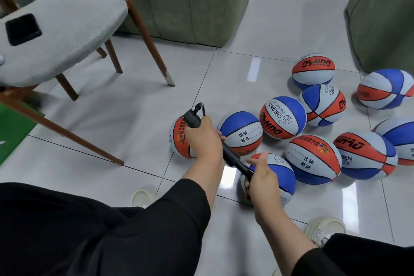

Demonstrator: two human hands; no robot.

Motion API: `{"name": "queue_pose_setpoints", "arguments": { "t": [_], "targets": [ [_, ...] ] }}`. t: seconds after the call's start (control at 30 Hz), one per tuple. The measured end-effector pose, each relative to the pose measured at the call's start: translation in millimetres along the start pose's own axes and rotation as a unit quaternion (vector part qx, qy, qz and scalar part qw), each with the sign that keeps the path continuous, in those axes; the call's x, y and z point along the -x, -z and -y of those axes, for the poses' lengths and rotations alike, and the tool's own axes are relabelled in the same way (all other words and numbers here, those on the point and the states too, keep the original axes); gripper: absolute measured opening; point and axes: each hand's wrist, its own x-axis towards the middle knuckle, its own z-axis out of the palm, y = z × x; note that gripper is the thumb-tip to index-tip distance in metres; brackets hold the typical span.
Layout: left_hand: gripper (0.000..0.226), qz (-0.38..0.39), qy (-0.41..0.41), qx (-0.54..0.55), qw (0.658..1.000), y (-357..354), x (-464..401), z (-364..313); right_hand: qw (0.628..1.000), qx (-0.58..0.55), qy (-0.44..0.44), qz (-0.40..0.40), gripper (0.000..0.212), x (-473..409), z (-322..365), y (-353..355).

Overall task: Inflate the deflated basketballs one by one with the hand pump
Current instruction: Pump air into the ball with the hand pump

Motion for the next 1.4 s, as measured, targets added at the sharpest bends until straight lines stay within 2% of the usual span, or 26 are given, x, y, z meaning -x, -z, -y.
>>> {"name": "queue_pose_setpoints", "arguments": {
  "t": [0.17, 0.33, 0.5, 0.6, 0.7, 0.93, 1.03, 1.13, 1.4],
  "targets": [
    [0.029, 0.013, -0.006, -0.01, 1.0, -2, 13, 9, 0.998, 0.02, 0.064, 0.004, 0.063, 4, 15, -11],
    [0.031, 0.027, 0.006, -0.017, 0.999, -3, 18, 8, 0.997, 0.023, 0.068, -0.017, 0.077, 5, 18, -7],
    [0.029, 0.023, 0.031, 0.019, 0.999, 1, 10, -1, 0.999, 0.015, 0.046, 0.001, 0.071, 3, 8, 5],
    [0.012, 0.001, 0.024, 0.035, 0.999, 5, 0, -15, 1.0, 0.016, 0.014, -0.014, 0.056, 0, -1, 24],
    [0.015, -0.021, 0.011, 0.025, 0.999, 8, -13, -23, 1.0, 0.015, -0.023, -0.01, 0.048, 1, -10, 39],
    [0.004, -0.038, -0.006, 0.013, 0.999, 10, -12, -21, 0.999, 0.023, -0.017, -0.026, 0.054, -2, -6, 30],
    [0.001, -0.029, -0.012, 0.015, 0.999, 7, -3, -16, 0.999, 0.022, 0.013, -0.029, 0.067, 2, 0, 13],
    [0.016, -0.023, -0.013, 0.009, 1.0, 1, 3, -8, 0.999, 0.012, 0.018, -0.031, 0.073, 5, 9, -1],
    [0.026, -0.01, 0.01, 0.026, 1.0, 0, 15, 10, 0.995, 0.049, 0.084, -0.011, 0.053, 8, 26, -4]
  ]
}}
